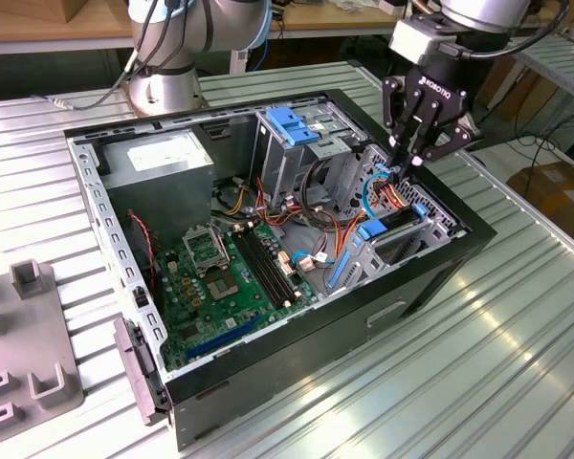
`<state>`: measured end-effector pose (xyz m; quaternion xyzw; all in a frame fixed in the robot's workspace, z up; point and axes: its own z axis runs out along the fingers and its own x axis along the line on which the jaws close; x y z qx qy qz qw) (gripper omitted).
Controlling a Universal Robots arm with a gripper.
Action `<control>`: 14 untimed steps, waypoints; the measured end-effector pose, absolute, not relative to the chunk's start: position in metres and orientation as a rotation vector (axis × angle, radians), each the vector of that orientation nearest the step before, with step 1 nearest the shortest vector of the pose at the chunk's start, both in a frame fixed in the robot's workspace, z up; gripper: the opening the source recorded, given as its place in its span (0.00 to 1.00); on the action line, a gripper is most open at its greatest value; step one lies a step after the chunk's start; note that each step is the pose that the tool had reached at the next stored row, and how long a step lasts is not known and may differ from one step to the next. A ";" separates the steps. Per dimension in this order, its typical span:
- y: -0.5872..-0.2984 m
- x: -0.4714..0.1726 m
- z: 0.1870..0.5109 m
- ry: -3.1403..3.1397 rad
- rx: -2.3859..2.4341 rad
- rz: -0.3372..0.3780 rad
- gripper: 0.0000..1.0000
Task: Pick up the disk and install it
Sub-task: 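Insert the second disk wire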
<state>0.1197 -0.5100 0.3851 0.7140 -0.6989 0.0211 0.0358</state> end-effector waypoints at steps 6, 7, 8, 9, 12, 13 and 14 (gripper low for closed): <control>-0.495 0.120 0.377 -2.114 2.158 0.132 0.30; -0.495 0.120 0.376 -2.110 2.153 0.141 0.29; -0.495 0.120 0.375 -2.106 2.149 0.148 0.22; -0.495 0.120 0.374 -2.103 2.146 0.154 0.16; -0.495 0.120 0.374 -2.103 2.146 0.154 0.16; -0.495 0.120 0.373 -2.104 2.147 0.153 0.16; -0.496 0.120 0.373 -2.106 2.149 0.148 0.16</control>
